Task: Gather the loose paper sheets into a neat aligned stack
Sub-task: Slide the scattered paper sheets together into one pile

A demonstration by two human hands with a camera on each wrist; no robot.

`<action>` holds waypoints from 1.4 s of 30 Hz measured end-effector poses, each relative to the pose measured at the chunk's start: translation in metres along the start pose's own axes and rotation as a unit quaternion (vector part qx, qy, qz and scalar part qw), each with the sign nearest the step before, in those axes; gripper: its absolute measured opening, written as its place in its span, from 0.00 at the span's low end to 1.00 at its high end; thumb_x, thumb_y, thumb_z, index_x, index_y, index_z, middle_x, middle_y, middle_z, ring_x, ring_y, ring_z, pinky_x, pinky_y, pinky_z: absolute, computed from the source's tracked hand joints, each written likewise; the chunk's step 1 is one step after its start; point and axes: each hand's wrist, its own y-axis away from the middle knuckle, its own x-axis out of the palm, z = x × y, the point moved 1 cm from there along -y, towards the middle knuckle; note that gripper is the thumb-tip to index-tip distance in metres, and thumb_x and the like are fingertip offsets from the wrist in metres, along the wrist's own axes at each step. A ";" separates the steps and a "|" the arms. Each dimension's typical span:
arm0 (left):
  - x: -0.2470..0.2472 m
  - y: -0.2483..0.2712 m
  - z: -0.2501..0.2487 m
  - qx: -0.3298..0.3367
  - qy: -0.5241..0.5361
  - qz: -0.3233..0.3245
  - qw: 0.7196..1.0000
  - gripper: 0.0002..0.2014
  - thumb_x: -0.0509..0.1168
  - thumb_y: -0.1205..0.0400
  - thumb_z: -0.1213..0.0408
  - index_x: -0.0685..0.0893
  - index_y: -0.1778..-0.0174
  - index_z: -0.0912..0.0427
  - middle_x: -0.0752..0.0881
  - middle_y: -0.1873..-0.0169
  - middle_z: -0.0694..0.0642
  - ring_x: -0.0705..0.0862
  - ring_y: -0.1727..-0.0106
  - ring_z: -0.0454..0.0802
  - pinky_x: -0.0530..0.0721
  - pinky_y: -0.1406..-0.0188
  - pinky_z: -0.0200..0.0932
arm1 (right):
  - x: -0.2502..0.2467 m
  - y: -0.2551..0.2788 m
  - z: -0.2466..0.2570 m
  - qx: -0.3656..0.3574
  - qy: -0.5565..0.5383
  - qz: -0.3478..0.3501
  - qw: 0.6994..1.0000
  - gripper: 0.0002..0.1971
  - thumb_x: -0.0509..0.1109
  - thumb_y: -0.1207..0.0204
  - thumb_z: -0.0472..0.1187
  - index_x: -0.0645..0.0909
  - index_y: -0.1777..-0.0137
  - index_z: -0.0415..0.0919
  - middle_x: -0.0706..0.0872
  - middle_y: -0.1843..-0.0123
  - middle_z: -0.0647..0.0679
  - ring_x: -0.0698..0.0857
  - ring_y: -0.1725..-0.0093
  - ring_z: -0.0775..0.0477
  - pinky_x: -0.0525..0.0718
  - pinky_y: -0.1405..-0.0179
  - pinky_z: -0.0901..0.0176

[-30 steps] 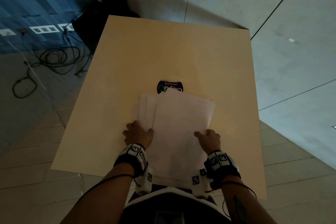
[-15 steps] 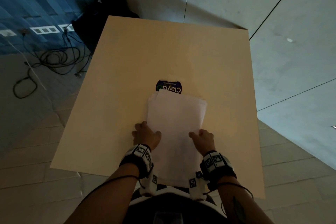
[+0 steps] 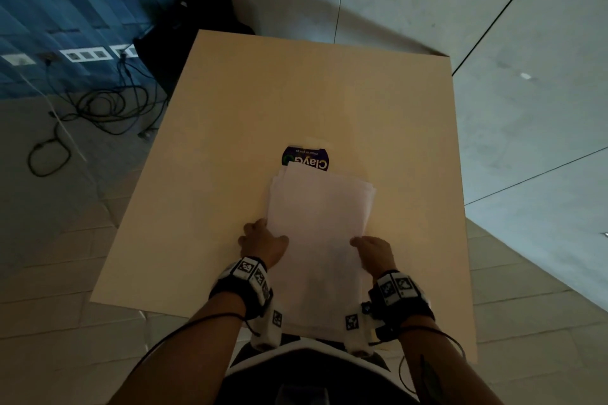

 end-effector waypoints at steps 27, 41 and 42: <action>-0.001 0.000 -0.001 0.005 -0.006 0.031 0.999 0.36 0.64 0.23 0.53 0.62 0.19 0.57 0.65 0.25 0.64 0.70 0.27 0.69 0.71 0.25 0.55 | 0.009 -0.010 0.006 0.037 0.010 -0.018 0.999 0.42 0.79 0.48 0.61 0.85 0.36 0.35 0.85 0.36 0.36 0.85 0.39 0.32 0.85 0.38 0.41; 0.000 0.003 0.002 0.013 -0.013 0.043 0.999 0.36 0.63 0.22 0.54 0.60 0.19 0.58 0.64 0.25 0.65 0.68 0.26 0.69 0.69 0.25 0.55 | 0.020 0.018 0.023 0.043 0.085 -0.041 0.995 0.36 0.77 0.30 0.52 0.71 0.27 0.33 0.66 0.27 0.36 0.70 0.28 0.30 0.74 0.32 0.43; 0.000 0.003 0.002 0.012 -0.015 0.043 0.999 0.36 0.63 0.22 0.53 0.60 0.18 0.58 0.63 0.25 0.65 0.68 0.26 0.69 0.69 0.25 0.54 | 0.020 0.019 0.022 0.039 0.078 -0.046 0.995 0.37 0.77 0.30 0.51 0.69 0.26 0.33 0.67 0.26 0.35 0.71 0.28 0.29 0.75 0.32 0.42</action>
